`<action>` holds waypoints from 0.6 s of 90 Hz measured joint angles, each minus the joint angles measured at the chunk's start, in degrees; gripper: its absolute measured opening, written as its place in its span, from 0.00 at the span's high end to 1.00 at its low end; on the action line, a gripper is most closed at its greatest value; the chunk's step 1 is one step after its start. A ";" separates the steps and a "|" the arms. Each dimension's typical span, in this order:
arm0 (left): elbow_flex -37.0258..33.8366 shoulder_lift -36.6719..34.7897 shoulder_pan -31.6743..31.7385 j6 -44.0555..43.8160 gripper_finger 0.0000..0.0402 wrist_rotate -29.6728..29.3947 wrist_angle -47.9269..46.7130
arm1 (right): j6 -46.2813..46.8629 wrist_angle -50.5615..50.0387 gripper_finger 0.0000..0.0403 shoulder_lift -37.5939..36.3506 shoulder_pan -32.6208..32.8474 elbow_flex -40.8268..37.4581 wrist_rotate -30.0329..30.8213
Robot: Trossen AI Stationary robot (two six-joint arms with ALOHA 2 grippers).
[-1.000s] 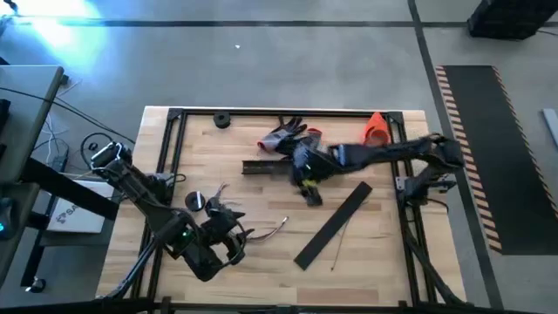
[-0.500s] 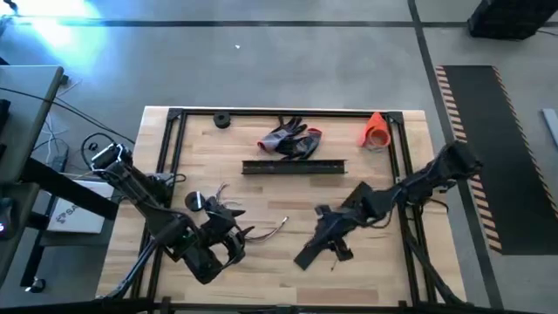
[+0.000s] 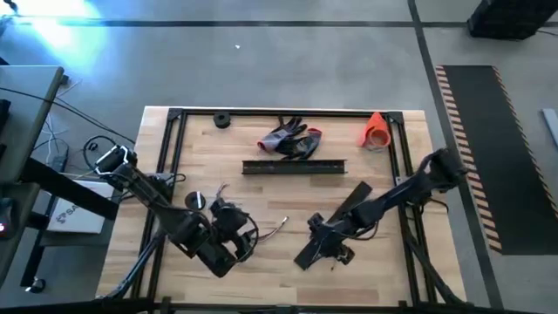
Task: Ziptie cables
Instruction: Move the black cable duct to the top center of the table
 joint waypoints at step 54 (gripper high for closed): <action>0.02 -0.02 -0.14 0.01 0.44 0.64 0.10 | 1.09 2.52 0.77 5.86 -6.19 1.28 5.23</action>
